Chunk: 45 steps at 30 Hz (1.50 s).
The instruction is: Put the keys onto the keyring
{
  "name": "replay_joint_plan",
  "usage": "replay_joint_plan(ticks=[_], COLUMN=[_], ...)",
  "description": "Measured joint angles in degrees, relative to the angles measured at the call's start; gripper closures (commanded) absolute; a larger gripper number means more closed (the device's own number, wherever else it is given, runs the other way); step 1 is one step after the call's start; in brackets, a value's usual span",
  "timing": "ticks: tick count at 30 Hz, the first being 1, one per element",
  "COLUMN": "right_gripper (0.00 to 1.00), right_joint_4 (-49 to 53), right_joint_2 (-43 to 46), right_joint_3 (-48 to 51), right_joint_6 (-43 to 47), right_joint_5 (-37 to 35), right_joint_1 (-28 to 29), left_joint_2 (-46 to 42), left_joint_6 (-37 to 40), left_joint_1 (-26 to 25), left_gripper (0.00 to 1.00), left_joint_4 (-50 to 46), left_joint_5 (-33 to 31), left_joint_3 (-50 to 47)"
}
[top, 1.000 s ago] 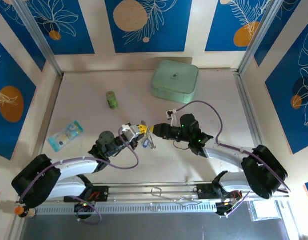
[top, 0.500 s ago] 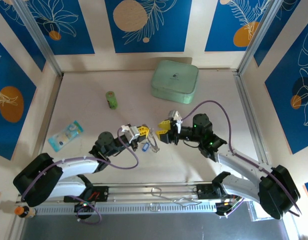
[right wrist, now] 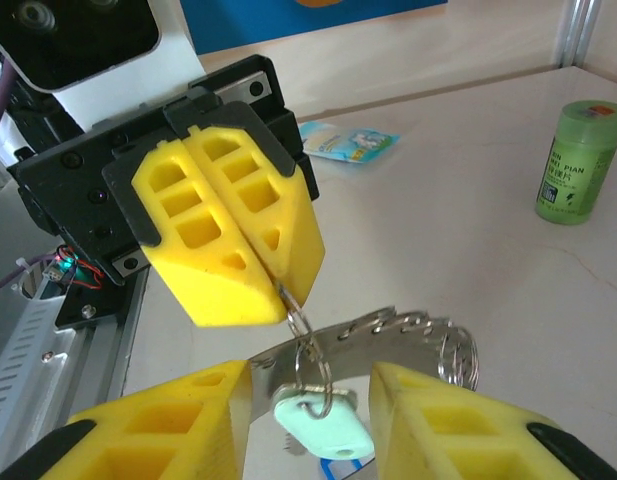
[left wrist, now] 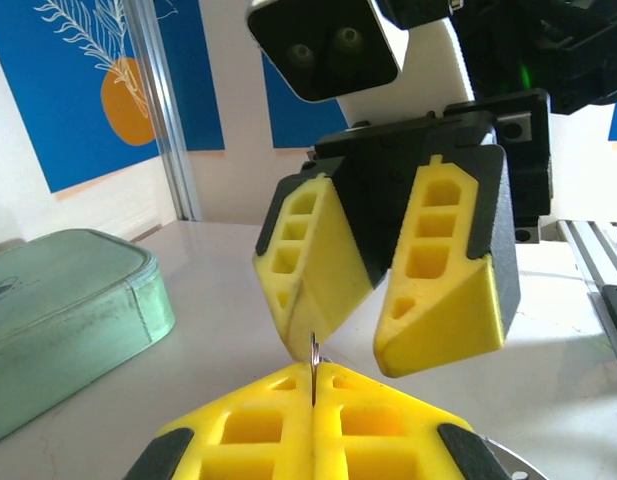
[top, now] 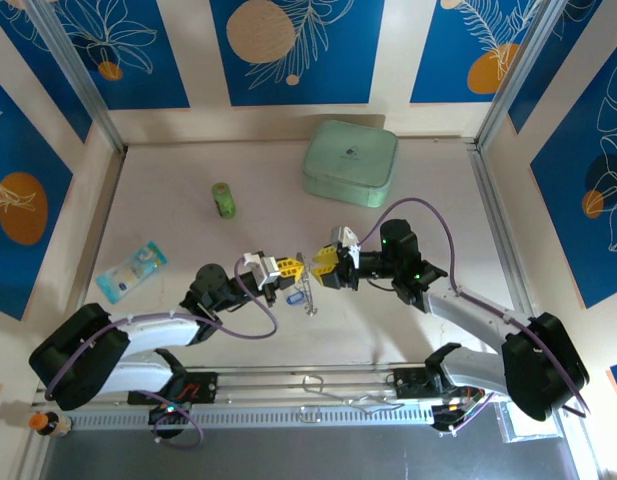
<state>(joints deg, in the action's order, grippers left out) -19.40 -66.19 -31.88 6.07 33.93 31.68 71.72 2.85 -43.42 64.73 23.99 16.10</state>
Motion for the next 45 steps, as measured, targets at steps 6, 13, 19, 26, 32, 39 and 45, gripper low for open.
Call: replay_joint_plan(ticks=[6, 13, 19, 26, 32, 39, 45], right_gripper=[0.71, 0.79, 0.85, 0.97, 1.00, 1.00, 1.00], right_joint_4=[0.39, 0.81, 1.36, 2.32, 4.57, 16.00, 29.16], right_joint_2=[-0.09, -0.90, -1.60, -1.97, -1.95, -1.73, -1.75], right_joint_3=[-0.85, -1.55, -1.90, -2.60, -3.74, -9.07, -15.91], right_joint_6=[0.20, 1.03, 1.44, 1.49, 2.32, 7.34, 14.93], right_joint_5=[1.51, 2.71, 3.41, 4.37, 5.35, 5.40, 2.84], right_joint_1=[0.22, 0.83, 0.98, 1.09, 1.03, 1.38, 2.69], left_joint_2=[0.04, 0.04, 0.04, 0.04, 0.00, -3.82, -8.44], left_joint_6=[-1.01, -1.38, -1.53, -1.99, -2.38, 0.15, 4.17], left_joint_1=[0.00, 0.00, 0.00, 0.02, 0.02, -0.02, -0.22], left_gripper=[1.00, 1.00, 1.00, 1.00, 1.00, 0.86, 0.91], left_joint_4=[0.46, 0.90, 0.92, 1.46, 1.97, -8.07, -20.55], left_joint_5=[1.51, 2.21, 2.75, 3.06, 3.02, 3.04, 3.45], left_joint_3=[0.00, 0.00, 0.00, 0.00, 0.00, 2.25, 6.01])
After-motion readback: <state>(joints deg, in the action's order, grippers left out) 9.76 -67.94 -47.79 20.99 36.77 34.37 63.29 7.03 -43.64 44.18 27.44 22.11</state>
